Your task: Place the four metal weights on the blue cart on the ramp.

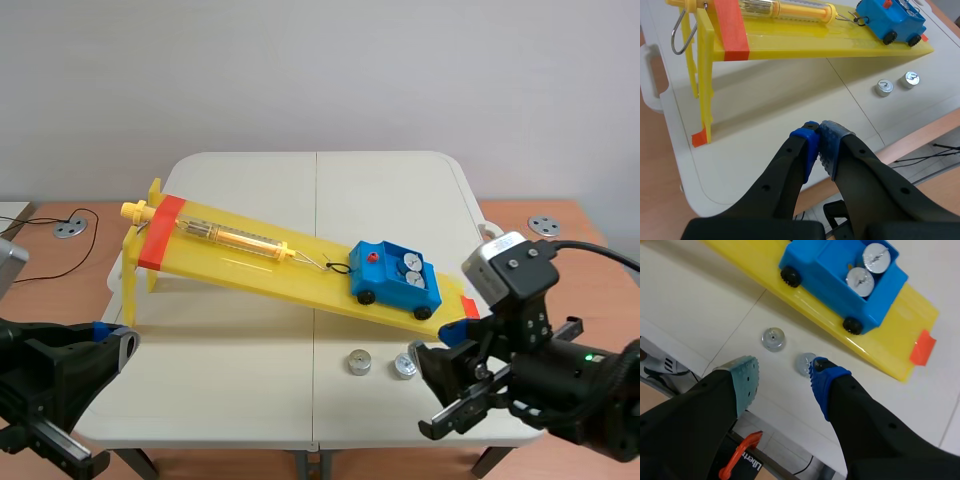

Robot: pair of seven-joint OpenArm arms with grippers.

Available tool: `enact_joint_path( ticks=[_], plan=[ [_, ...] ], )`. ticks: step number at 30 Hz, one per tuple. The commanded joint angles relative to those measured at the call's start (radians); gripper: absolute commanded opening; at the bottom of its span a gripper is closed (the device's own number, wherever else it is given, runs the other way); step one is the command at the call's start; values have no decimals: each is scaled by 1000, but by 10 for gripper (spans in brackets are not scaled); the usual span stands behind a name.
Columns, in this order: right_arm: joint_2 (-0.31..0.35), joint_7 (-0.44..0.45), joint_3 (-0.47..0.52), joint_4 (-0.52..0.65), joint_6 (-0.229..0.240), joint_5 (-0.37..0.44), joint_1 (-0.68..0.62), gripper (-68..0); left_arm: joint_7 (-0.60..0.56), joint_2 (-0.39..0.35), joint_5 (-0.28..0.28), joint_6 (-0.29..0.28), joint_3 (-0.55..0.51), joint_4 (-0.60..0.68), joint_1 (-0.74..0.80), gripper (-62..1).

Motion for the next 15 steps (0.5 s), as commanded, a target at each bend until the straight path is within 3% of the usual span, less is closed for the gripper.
enact_joint_path(
  ticks=[1,7,15],
  plan=[
    [13,177,-12,3,-19,28,79,-425,-107,8,-74,-21,-13,62,-6,-558],
    [-33,225,-66,-105,-30,-3,144,-425,-107,8,-74,-21,-13,62,-6,-558],
    [-84,256,-135,-189,-139,-68,214,-429,-107,8,-74,-21,-13,62,-6,-558]
  ],
)
